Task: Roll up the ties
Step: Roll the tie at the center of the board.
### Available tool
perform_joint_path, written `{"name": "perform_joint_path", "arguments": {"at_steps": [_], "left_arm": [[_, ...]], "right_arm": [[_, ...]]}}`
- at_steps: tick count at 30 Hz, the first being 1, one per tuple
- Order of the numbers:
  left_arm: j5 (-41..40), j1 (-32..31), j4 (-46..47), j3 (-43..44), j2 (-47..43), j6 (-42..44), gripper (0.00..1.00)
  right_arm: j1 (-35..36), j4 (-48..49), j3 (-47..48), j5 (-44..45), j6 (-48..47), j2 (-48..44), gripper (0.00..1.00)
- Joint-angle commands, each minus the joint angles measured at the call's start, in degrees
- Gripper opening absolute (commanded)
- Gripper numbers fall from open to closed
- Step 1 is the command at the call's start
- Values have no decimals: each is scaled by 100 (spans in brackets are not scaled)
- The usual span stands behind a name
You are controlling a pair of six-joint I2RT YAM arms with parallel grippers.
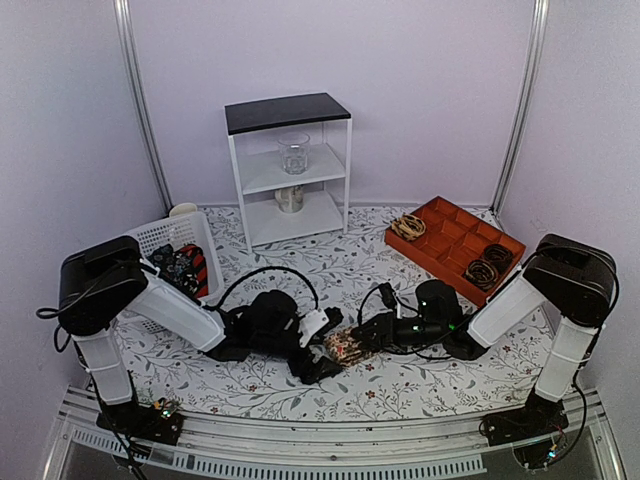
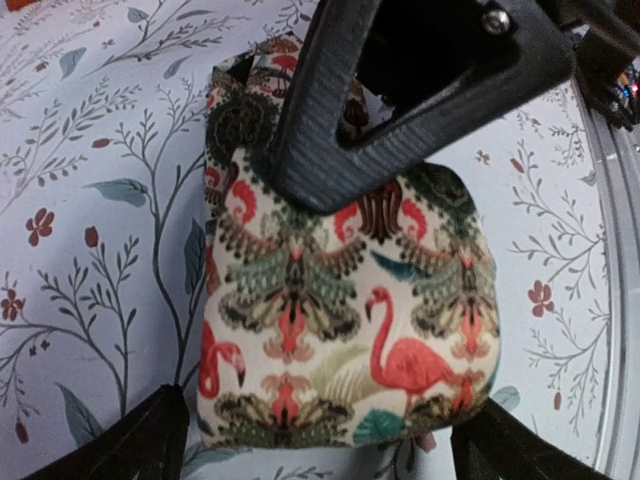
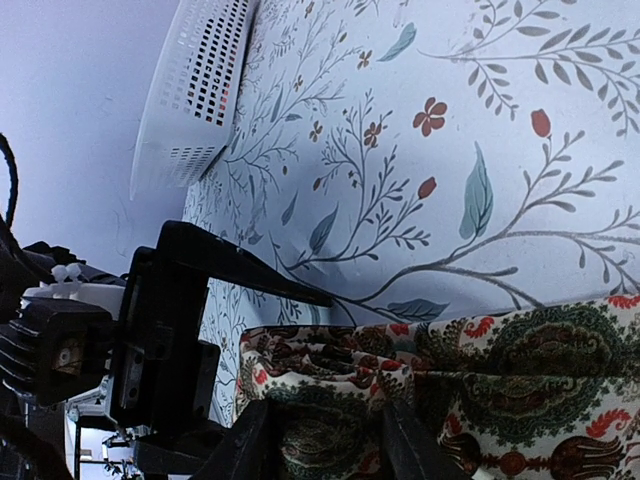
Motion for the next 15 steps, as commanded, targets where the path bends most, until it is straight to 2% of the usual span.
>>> {"name": "perform_joint_path", "arguments": {"at_steps": [1, 6, 12, 13, 15], "left_arm": [[141, -40, 168, 291, 222, 152, 93], [290, -25, 114, 473, 447, 360, 92], [452, -7, -114, 662, 548, 553, 78], [465, -9, -114, 644, 530, 604, 71], [405, -10, -131, 606, 476, 641, 49]], "right_arm": [[26, 80, 91, -29, 27, 89, 37], [26, 41, 88, -19, -12, 72, 37], [22, -25, 130, -11, -56, 79, 37], [26, -34, 146, -10, -77, 88, 37], [22, -84, 168, -4, -108, 87, 35]]}}
